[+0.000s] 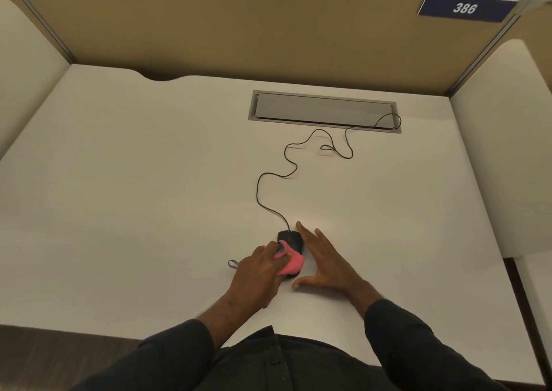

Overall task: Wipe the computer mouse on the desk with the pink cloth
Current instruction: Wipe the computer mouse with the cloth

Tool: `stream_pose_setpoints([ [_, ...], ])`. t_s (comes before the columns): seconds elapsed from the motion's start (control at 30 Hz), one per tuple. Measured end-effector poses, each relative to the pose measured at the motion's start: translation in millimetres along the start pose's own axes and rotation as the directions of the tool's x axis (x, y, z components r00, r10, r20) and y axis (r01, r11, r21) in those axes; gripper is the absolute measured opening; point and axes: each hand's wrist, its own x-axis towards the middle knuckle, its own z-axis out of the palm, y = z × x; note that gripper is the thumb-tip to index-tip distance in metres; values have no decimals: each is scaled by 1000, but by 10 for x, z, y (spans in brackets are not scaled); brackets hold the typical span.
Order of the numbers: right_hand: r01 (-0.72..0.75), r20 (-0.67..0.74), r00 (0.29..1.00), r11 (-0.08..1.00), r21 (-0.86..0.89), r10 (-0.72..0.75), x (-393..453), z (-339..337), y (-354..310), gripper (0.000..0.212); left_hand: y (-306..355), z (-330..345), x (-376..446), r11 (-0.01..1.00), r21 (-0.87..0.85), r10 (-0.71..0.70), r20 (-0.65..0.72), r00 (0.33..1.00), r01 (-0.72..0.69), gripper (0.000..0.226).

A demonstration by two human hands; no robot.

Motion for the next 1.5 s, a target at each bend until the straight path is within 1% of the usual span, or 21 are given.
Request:
stream_pose_setpoints([
  [0.17, -77, -11, 997, 990, 118, 79, -55, -81, 10, 127, 11, -4, 22, 1000, 14, -4, 16, 1000, 4, 53],
  [0.3, -86, -19, 996, 988, 132, 89, -118, -49, 9, 126, 4, 9, 27, 1000, 29, -7, 30, 1000, 6, 55],
  [0.4, -97, -61, 992, 981, 167, 108, -124, -22, -11, 121, 3, -6, 27, 1000, 9, -12, 15, 1000, 11, 54],
  [0.47, -122, -123, 980, 965, 233, 154, -145, -19, -42, 107, -5, -32, 9, 1000, -6, -5, -26, 1000, 4, 51],
  [0.5, -137, -177, 966, 953, 271, 189, -164, -27, -81, 95, -10, -50, -10, 1000, -18, 3, -61, 998, -4, 50],
  [0.53, -152, -251, 939, 938, 311, 236, -187, -35, -121, 79, -13, -71, -36, 999, -40, 10, -106, 994, -14, 50],
  [0.6, -176, -378, 853, 879, 443, 361, -214, -78, -242, 49, -16, -126, -91, 994, -102, 5, -198, 980, -26, 51],
  [0.63, -186, -382, 821, 831, 525, 425, -211, -119, -332, 46, -12, -155, -112, 991, -128, -4, -226, 974, -25, 53],
  [0.67, -205, -345, 811, 782, 588, 472, -204, -146, -413, 47, -3, -185, -130, 988, -152, -15, -248, 969, -23, 56],
  [0.73, -236, -259, 838, 747, 622, 480, -211, -192, -589, 46, 44, -255, -152, 979, -203, -31, -284, 958, -29, 64],
  [0.8, -199, -250, 868, 762, 616, 429, -228, -216, -730, 30, 125, -347, -160, 963, -268, -49, -310, 950, -38, 80],
  [0.87, -120, -283, 863, 713, 691, 419, -230, -269, -830, 7, 212, -443, -174, 918, -392, -79, -337, 938, -63, 104],
  [0.93, -21, -324, 848, 638, 770, 419, -242, -362, -898, 13, 274, -534, -193, 826, -549, -103, -371, 923, -129, 120],
  [1.03, 108, -413, 847, 653, 750, 334, -280, -548, -968, 17, 314, -676, -191, 666, -727, -186, -378, 907, -167, 125],
  [1.1, 162, -444, 858, 686, 709, 257, -303, -670, -1006, 18, 313, -793, -160, 625, -767, -220, -349, 911, -143, 116],
  [1.13, 184, -460, 857, 696, 694, 232, -313, -730, -1031, 19, 310, -843, -140, 641, -755, -212, -346, 914, -137, 102],
  [1.2, 230, -499, 842, 701, 675, 205, -318, -830, -1060, 17, 312, -931, -116, 673, -722, -188, -375, 908, -159, 64],
  [1.27, 260, -524, 828, 691, 674, 199, -308, -918, -1072, 15, 351, -1027, -98, 627, -751, -181, -398, 899, -206, 37],
  [1.37, 244, -547, 803, 705, 666, 238, -266, -979, -1054, 18, 438, -1148, -51, 534, -804, -195, -418, 887, -262, 23],
  [1.43, 175, -616, 726, 784, 596, 306, -233, -966, -1050, 29, 497, -1199, -12, 515, -816, -231, -427, 874, -263, 19],
  [1.5, 124, -702, 643, 864, 489, 305, -216, -917, -1060, 36, 551, -1238, 31, 524, -816, -288, -440, 850, -245, 18],
])
